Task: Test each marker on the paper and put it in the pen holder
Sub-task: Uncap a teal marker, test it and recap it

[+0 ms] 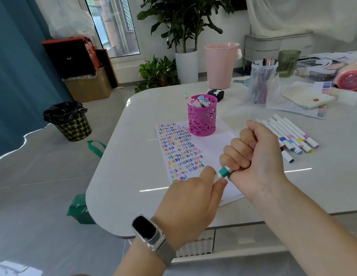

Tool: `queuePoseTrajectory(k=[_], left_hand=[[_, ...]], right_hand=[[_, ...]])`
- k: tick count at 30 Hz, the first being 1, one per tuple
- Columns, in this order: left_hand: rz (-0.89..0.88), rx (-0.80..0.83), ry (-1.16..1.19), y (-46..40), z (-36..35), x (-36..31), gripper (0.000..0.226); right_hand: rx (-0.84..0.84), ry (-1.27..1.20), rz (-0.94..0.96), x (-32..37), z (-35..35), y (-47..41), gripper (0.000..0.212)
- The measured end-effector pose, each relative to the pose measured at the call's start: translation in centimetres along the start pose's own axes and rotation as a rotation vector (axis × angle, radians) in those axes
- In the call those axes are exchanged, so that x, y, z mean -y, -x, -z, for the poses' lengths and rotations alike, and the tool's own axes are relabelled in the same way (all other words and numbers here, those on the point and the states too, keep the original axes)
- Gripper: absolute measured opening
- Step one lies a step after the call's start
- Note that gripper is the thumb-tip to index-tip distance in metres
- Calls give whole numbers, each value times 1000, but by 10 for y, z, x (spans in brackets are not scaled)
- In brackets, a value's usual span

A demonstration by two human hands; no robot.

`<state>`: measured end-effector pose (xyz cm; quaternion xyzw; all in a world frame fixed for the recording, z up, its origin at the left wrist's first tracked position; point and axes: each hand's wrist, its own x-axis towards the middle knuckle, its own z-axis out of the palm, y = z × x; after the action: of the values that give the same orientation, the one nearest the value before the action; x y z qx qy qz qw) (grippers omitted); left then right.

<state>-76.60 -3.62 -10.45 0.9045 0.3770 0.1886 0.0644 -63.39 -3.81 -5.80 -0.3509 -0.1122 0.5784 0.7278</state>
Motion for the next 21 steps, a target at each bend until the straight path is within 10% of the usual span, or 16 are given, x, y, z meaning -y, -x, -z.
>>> queuePoseTrajectory(k=[21], left_hand=[[34, 12, -232, 3, 7, 1, 34]], right_hand=[[-74, 57, -218, -5, -4, -21, 50]])
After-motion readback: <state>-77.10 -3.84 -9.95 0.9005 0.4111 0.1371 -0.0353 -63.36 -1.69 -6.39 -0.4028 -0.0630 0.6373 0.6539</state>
